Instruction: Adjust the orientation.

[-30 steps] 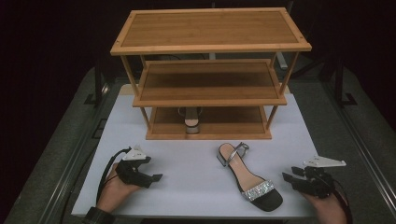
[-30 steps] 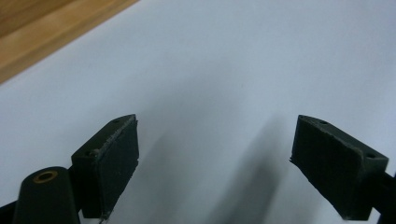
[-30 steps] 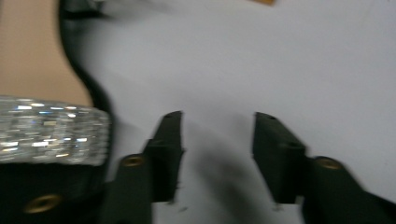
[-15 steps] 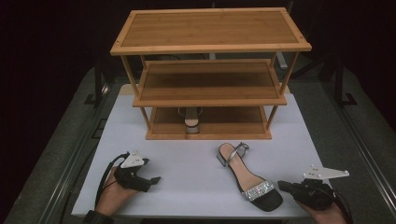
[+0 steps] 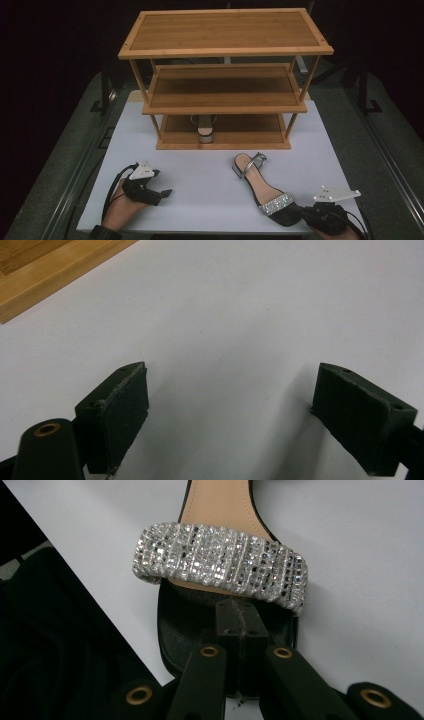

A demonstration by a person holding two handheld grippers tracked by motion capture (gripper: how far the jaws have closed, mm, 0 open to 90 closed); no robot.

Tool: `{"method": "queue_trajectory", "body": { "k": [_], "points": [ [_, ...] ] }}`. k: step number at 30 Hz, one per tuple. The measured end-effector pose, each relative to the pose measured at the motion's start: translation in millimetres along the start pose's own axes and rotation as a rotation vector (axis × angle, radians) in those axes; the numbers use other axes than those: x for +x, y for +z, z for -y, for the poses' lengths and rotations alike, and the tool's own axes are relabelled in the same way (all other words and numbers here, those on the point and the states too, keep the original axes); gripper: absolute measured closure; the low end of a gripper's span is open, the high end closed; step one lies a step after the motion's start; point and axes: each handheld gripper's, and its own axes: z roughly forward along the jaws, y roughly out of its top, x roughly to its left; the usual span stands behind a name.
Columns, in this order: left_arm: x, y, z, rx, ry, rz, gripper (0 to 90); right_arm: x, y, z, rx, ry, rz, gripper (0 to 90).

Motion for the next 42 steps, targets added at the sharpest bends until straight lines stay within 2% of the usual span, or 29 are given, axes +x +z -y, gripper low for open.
{"method": "queue_trajectory", "body": {
  "k": [4,8,12,22,32,42],
  "points": [
    [0.0,0.0,0.0,0.000,-0.002,0.000,14.0,-2.0,2.3,-3.2,0.004,0.000,0.019,89.9],
    [0.0,0.0,-0.1,0.000,-0.002,0.001,14.0,-8.6,3.2,-5.6,0.001,0.006,0.020,89.9],
    [0.2,0.1,-0.2,0.000,0.000,0.001,14.0,-14.9,3.7,-9.4,0.004,0.008,0.044,90.0],
    [0.5,0.3,-0.4,0.001,-0.001,0.001,13.8,-48.1,11.9,-29.9,0.005,0.009,0.109,90.0],
    [0.7,0.4,-0.6,0.002,-0.002,0.002,13.8,-80.3,34.8,-63.3,0.005,0.005,0.144,90.0],
    [0.9,0.4,-0.7,0.003,-0.003,0.004,13.7,-97.5,63.2,-95.6,-0.001,-0.028,0.186,90.0]
  ]
}}
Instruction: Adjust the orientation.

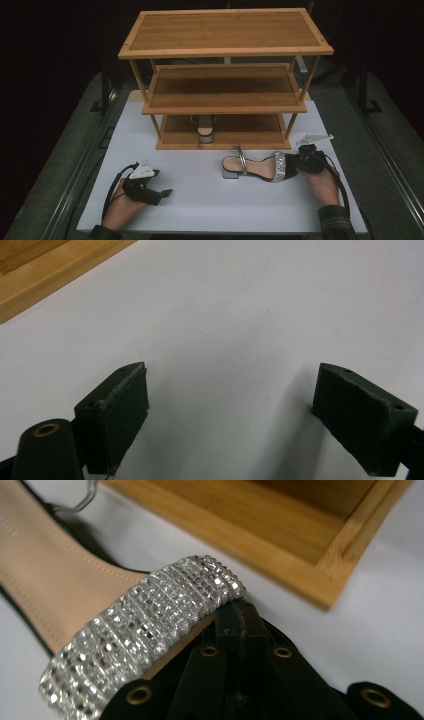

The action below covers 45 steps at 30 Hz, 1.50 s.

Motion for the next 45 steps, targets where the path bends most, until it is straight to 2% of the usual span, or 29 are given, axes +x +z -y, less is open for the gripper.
{"method": "queue_trajectory", "body": {
  "k": [5,9,13,14,15,16,17,20,24,28,33,36,38,40,45],
  "points": [
    [0.1,0.1,0.0,-0.001,-0.001,0.001,13.7,-2.3,11.8,-10.9,-0.006,0.000,0.004,89.9],
    [0.0,0.0,0.0,-0.001,-0.001,0.001,13.7,-2.7,12.1,-12.2,0.000,0.000,0.003,89.7],
    [-0.2,0.1,0.1,-0.001,0.001,-0.002,13.7,-2.2,0.8,-6.0,-0.005,0.025,0.040,74.9],
    [-0.2,0.1,0.1,-0.001,0.001,-0.002,13.7,-2.2,0.8,-6.0,-0.005,0.025,0.040,74.9],
    [-0.3,0.1,0.2,-0.001,0.002,-0.002,13.7,-1.6,-10.7,1.0,-0.027,0.054,0.034,73.5],
    [-0.3,0.1,0.2,-0.001,0.002,-0.002,13.8,-1.6,-10.7,1.0,-0.027,0.054,0.034,73.5],
    [-0.3,0.1,0.1,-0.001,0.002,-0.002,13.7,3.1,-23.8,7.6,-0.048,0.072,0.025,73.6],
    [-0.3,0.1,0.1,-0.001,0.002,-0.002,13.7,16.3,-37.4,15.4,-0.072,0.072,-0.005,73.5],
    [-0.2,0.1,-0.1,0.001,0.002,-0.002,13.7,43.3,-41.8,19.8,-0.107,0.059,-0.086,73.5],
    [0.0,0.2,-0.3,0.002,0.002,-0.002,13.6,73.4,-27.9,10.9,-0.114,0.022,-0.178,72.6],
    [0.0,0.2,-0.2,0.001,0.001,-0.001,13.6,94.0,-0.4,-9.8,-0.103,-0.018,-0.249,69.8],
    [-0.1,0.2,0.0,0.000,0.002,-0.001,13.6,102.9,11.0,-17.9,-0.109,-0.037,-0.260,69.2],
    [0.0,0.2,0.0,0.000,0.002,-0.001,13.6,104.8,13.9,-21.9,-0.126,-0.035,-0.262,72.3],
    [-0.1,0.2,0.0,0.000,0.002,-0.002,13.6,104.2,12.8,-23.2,-0.147,-0.034,-0.266,72.3],
    [0.0,0.2,-0.1,0.001,0.002,-0.001,13.6,100.9,4.6,-19.7,-0.156,-0.012,-0.287,69.6]
  ]
}}
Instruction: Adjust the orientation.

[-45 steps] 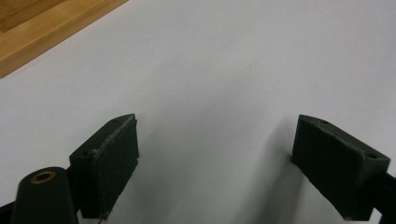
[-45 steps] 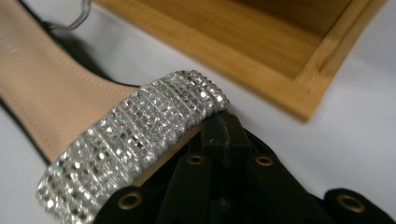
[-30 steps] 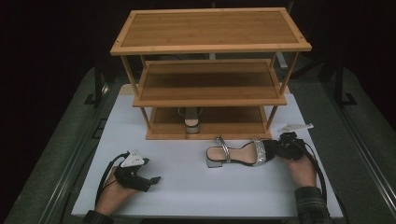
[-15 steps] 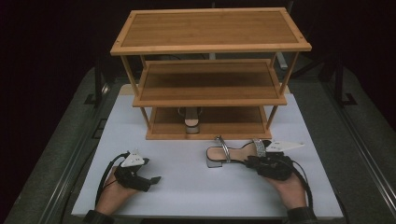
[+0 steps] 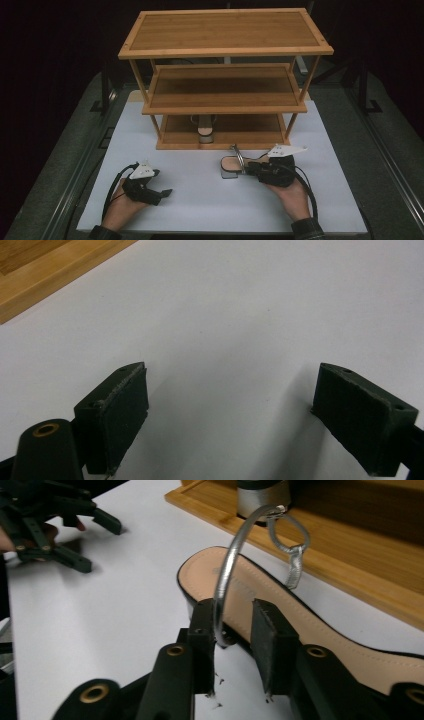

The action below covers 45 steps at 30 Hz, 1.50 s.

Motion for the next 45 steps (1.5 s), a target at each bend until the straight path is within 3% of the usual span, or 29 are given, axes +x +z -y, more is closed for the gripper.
{"method": "queue_trajectory", "body": {
  "k": [6,9,11,17,24,31,45],
  "points": [
    [0.1,0.0,-0.1,0.001,-0.001,0.001,13.6,7.9,13.2,-0.7,0.041,-0.032,-0.006,68.5],
    [0.0,0.0,0.0,0.000,-0.002,0.001,13.6,10.2,18.2,-1.7,0.054,-0.053,0.010,81.2],
    [0.0,0.0,0.1,-0.001,-0.001,0.000,13.6,11.6,15.2,-2.5,0.062,-0.067,0.029,84.9],
    [-0.1,0.1,0.1,-0.002,0.000,0.000,13.6,14.1,2.1,4.2,0.086,-0.067,0.006,85.5],
    [-0.4,0.1,0.2,-0.002,0.001,-0.001,13.6,25.4,-40.7,34.1,0.106,-0.071,0.017,85.2],
    [-0.5,0.1,0.2,-0.002,0.001,-0.002,13.6,20.5,-78.7,60.8,0.082,-0.034,0.059,84.6],
    [-0.5,0.2,0.2,-0.002,0.001,-0.002,13.6,-3.2,-110.5,69.4,0.077,0.001,0.174,84.6]
  ]
}}
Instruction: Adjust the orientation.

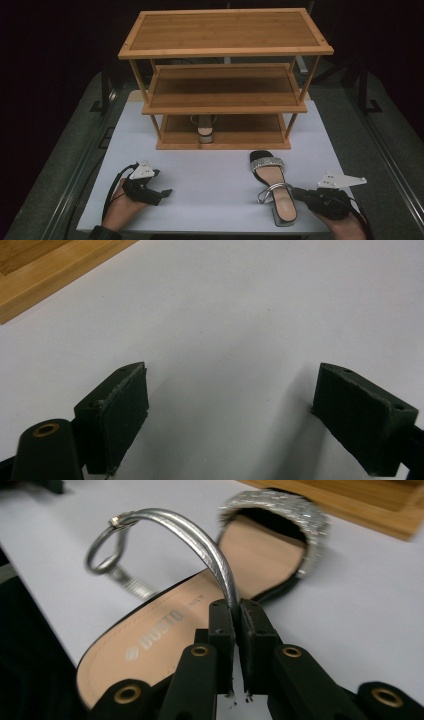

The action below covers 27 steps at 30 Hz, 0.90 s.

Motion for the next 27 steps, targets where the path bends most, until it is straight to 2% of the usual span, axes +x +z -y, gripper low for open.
{"method": "queue_trajectory", "body": {
  "k": [1,6,11,15,19,25,27],
  "points": [
    [0.1,0.0,0.0,0.001,0.000,0.000,13.6,-7.3,-2.8,-0.3,0.000,0.005,0.027,84.6],
    [0.1,0.0,-0.1,0.001,0.000,0.000,13.6,-18.4,0.1,-5.3,-0.004,0.005,0.053,85.6],
    [0.2,0.0,-0.2,0.002,0.000,0.000,13.6,-17.2,11.9,-14.4,0.000,-0.019,0.033,86.3],
    [0.3,0.0,-0.2,0.002,-0.001,0.000,13.6,-17.9,21.7,-23.1,0.008,-0.029,0.038,86.4],
    [0.4,-0.1,-0.3,0.003,-0.001,0.001,13.6,-24.1,27.3,-28.7,0.011,-0.020,0.043,86.4],
    [0.6,0.1,-0.6,0.005,-0.003,0.002,13.6,-25.4,32.6,-31.9,0.013,-0.025,0.038,86.2],
    [0.5,0.1,-0.6,0.004,-0.003,0.002,13.5,-26.3,30.5,-30.0,0.004,-0.013,0.034,83.3]
  ]
}}
